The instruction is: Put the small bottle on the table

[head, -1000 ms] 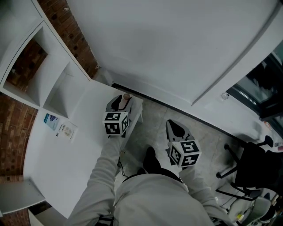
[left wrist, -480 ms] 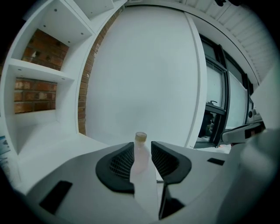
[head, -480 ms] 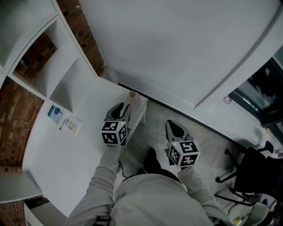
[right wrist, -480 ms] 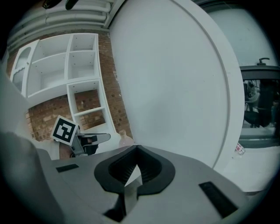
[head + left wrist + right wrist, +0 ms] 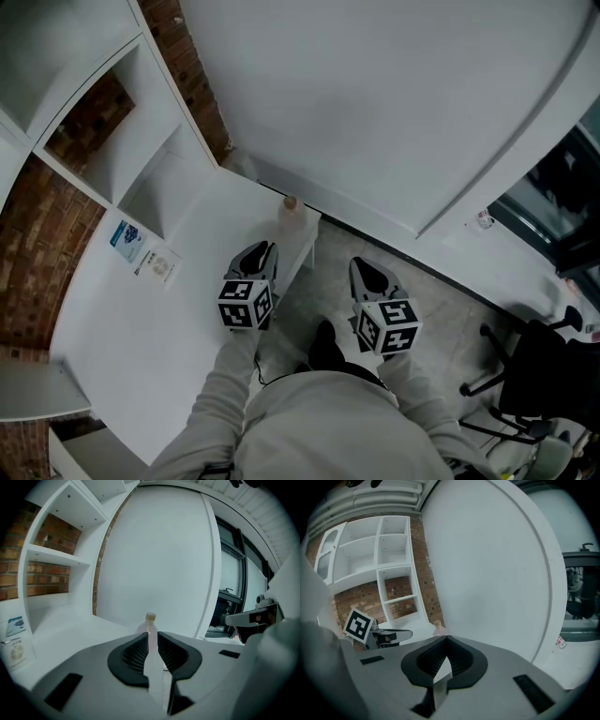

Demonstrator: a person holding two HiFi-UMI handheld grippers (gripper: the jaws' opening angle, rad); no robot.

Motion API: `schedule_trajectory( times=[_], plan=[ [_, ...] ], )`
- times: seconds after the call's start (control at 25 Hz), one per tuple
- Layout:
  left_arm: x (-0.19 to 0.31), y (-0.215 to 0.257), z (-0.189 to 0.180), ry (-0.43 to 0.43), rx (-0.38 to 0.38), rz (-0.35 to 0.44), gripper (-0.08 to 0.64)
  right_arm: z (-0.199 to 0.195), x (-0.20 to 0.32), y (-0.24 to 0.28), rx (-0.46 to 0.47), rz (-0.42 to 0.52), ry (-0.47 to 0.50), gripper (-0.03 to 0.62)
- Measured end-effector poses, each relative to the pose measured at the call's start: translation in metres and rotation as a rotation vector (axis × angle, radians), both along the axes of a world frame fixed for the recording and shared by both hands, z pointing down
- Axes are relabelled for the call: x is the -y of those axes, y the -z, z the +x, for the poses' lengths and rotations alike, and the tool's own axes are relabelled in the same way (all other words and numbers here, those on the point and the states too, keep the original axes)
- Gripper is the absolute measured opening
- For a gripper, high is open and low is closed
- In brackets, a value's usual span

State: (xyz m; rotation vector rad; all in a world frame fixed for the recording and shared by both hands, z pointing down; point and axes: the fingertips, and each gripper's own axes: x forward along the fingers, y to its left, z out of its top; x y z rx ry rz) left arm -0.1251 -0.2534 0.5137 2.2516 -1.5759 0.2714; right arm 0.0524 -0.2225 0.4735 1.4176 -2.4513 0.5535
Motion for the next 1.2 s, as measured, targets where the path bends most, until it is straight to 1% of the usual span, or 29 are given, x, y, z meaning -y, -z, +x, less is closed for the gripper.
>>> schedule_trajectory(
  times=[0.2, 0.4, 0.68, 0.96, 1.2],
  plan=[
    [-0.016, 0.005, -0.011, 0.019, -0.002, 0.007, 0.060, -0.008, -0.003, 0.002, 0.002, 0.005, 0.017, 0.028],
    [-0.029, 0.011, -0.027, 0.057, -0.008, 0.020, 0.048, -0.019, -0.006, 0.003, -0.002, 0.009, 0.043, 0.028],
    [-0.048, 0.011, -0.037, 0.090, -0.009, 0.012, 0.032, -0.024, -0.008, 0.008, -0.004, 0.021, 0.060, 0.028],
    [-0.054, 0.019, -0.048, 0.112, -0.017, 0.029, 0.032, -0.030, -0.009, 0.006, 0.003, 0.019, 0.072, 0.028],
    [-0.058, 0.020, -0.051, 0.119, -0.029, 0.036, 0.032, -0.036, -0.008, 0.009, -0.003, 0.032, 0.088, 0.028]
  ],
)
